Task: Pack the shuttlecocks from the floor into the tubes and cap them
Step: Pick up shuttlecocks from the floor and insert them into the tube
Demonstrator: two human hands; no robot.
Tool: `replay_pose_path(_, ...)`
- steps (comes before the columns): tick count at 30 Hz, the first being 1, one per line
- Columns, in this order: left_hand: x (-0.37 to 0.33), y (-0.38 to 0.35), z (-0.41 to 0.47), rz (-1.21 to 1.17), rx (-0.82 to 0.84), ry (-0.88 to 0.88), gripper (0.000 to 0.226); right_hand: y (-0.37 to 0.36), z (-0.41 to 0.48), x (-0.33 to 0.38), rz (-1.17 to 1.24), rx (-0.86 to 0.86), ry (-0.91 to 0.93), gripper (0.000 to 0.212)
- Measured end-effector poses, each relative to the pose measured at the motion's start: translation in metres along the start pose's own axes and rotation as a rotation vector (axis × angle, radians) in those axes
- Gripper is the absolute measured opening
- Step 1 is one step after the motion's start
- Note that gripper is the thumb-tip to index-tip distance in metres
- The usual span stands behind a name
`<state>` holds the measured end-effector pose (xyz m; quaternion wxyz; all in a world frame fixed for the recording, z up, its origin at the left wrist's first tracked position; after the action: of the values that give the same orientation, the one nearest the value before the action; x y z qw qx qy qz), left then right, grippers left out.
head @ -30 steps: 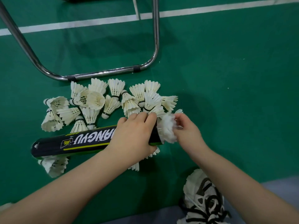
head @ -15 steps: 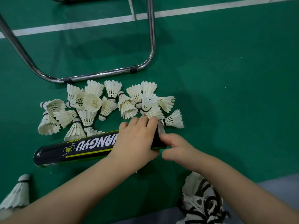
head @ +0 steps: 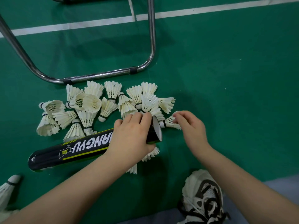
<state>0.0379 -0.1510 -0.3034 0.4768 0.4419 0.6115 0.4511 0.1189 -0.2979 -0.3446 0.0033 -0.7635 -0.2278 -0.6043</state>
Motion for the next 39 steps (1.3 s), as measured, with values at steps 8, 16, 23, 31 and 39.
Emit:
replay_pose_path(8,0.008,0.0,0.002,-0.018,-0.096,0.023,0.08,0.012,0.03,-0.055,-0.621,-0.024,-0.215,0.087)
replay_pose_path(16,0.006,-0.005,0.003,-0.062,-0.075,0.053,0.079,0.008,0.032,-0.058,-0.278,0.051,-0.187,0.028)
replay_pose_path(23,0.007,-0.006,0.005,-0.116,-0.049,0.074,0.075,0.012,0.014,-0.008,0.37,-0.081,-0.082,0.031)
replay_pose_path(31,0.006,-0.007,0.006,-0.129,-0.021,0.066,0.074,-0.034,-0.016,0.018,0.075,0.521,0.006,0.027)
replay_pose_path(39,0.0,-0.014,-0.009,-0.065,-0.041,0.035,0.081,-0.056,-0.027,0.018,-0.1,0.953,-0.136,0.035)
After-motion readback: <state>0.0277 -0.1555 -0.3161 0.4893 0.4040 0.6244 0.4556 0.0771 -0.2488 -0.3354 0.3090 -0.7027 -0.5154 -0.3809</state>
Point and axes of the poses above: each hand's wrist, its own z-axis towards the middle knuckle, its own y-axis out of the back of the hand, x = y × z, the point moved 5 cm from there along z, towards the middle knuckle
